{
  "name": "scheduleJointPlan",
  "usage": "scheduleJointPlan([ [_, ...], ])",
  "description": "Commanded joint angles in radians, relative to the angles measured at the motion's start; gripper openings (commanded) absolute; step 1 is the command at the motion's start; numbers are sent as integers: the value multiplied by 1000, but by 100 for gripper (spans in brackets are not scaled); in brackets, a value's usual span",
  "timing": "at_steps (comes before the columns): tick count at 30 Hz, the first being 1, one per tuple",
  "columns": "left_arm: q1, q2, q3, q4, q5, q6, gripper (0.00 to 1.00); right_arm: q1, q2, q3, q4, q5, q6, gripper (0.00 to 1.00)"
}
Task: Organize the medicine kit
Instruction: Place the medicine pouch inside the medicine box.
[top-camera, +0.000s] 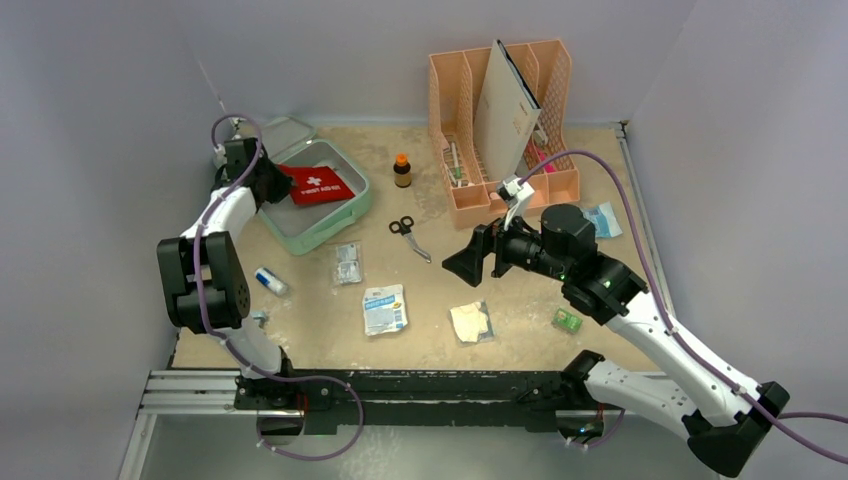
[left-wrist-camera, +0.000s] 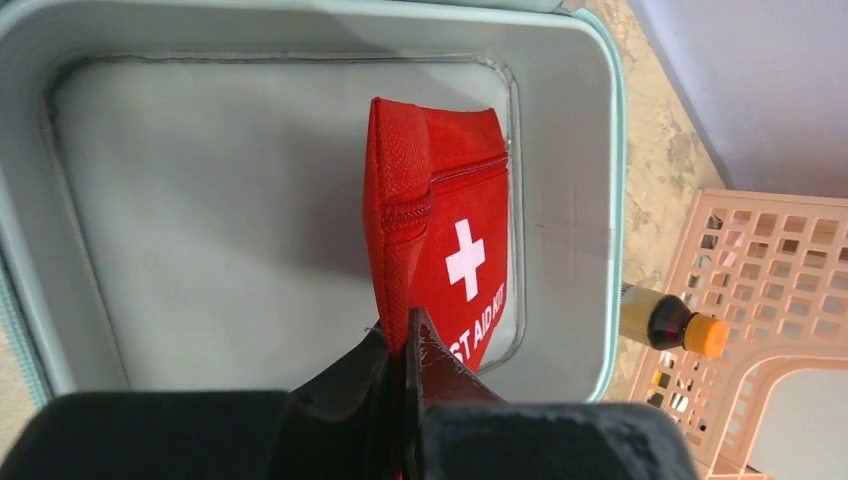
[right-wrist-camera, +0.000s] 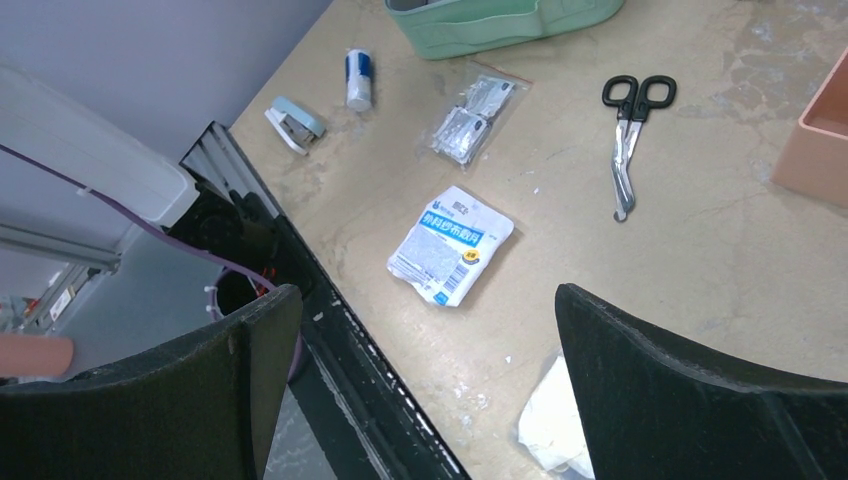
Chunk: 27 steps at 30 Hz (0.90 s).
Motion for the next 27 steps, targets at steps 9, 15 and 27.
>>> scheduleJointPlan([
  [9,14,15,-67,83,-78,60,0,-2,-9,18,39,10,-46,99],
  [15,15,59,-38,39,-119,57,0,-2,10,50,18,11,-69,99],
  [27,15,91,-4,52,-188,113,0,-1,14,89,-10,48,-121,99],
])
